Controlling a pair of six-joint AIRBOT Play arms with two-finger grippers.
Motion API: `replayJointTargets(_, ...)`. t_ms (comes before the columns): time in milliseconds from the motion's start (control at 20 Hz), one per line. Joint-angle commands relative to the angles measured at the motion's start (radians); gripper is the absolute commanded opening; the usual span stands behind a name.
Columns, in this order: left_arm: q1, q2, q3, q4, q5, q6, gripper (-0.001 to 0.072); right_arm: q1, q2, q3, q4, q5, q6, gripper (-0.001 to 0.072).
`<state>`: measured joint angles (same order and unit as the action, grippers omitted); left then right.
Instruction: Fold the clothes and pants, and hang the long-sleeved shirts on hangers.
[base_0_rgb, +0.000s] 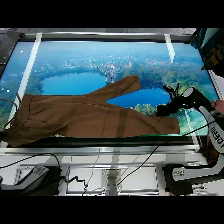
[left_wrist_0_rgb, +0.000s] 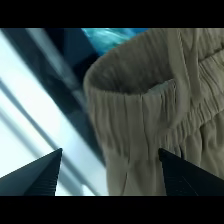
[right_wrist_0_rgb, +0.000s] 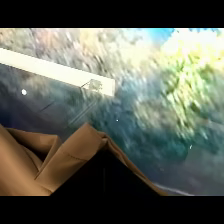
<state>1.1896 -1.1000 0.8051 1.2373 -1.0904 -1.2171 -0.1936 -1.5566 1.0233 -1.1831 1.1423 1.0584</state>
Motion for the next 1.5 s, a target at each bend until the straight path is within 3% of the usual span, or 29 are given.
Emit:
replayJointTargets(0,0.024,-0.114,0.001,-0.195,0.067,0.15,0.0662,0.001,0.001,0.0,0.003,0.005,0.007,0.0015)
replayJointTargets(100,0.004,-0.175,0.001,-0.328,0.153,0.202,0.0658,0.001,0.001,0.0,0.003,0.0,0.027,0.0016)
replayJointTargets(150,-0.014,-0.206,0.001,-0.373,0.177,0.229,0.055,0.001,0.001,0.002,0.006,-0.007,0.034,0.0015)
replayJointTargets(250,-0.071,-0.261,0.001,-0.472,0.181,0.32,0.0033,0.001,0.001,0.035,0.007,-0.009,0.053,0.0015)
replayJointTargets(400,-0.182,-0.265,0.024,-0.765,0.182,0.512,0.0028,0.001,0.005,0.166,0.005,-0.011,0.068,0.0015)
replayJointTargets(550,-0.281,-0.233,0.15,-1.065,0.182,0.606,0.0027,0.001,0.012,0.367,-0.029,-0.049,0.082,0.0015)
replayJointTargets(650,-0.339,-0.215,0.28,-1.135,0.183,0.62,0.0027,0.001,0.013,0.511,-0.048,-0.113,0.098,0.0014)
replayJointTargets(850,-0.398,-0.173,0.459,-1.123,0.206,0.61,0.0027,0.001,0.013,0.683,-0.071,-0.164,0.138,0.0014)
replayJointTargets(950,-0.379,-0.147,0.458,-0.972,0.208,0.503,0.0027,0.001,0.014,0.692,-0.08,-0.149,0.138,0.0014)
replayJointTargets(1100,-0.357,-0.147,0.449,-0.432,0.126,0.283,0.0027,0.001,0.013,0.689,-0.077,-0.017,0.138,0.0015)
replayJointTargets(1200,-0.357,-0.147,0.405,-0.196,0.113,0.216,0.0027,-0.008,0.014,0.669,-0.086,0.116,0.138,0.0014)
replayJointTargets(1300,-0.357,-0.147,0.347,-0.114,0.13,0.214,0.0027,-0.023,0.02,0.592,-0.079,0.209,0.146,0.0014)
replayJointTargets(1450,-0.357,-0.147,0.276,-0.111,0.181,0.214,0.0028,-0.03,0.109,0.3,-0.08,0.253,0.15,0.0013)
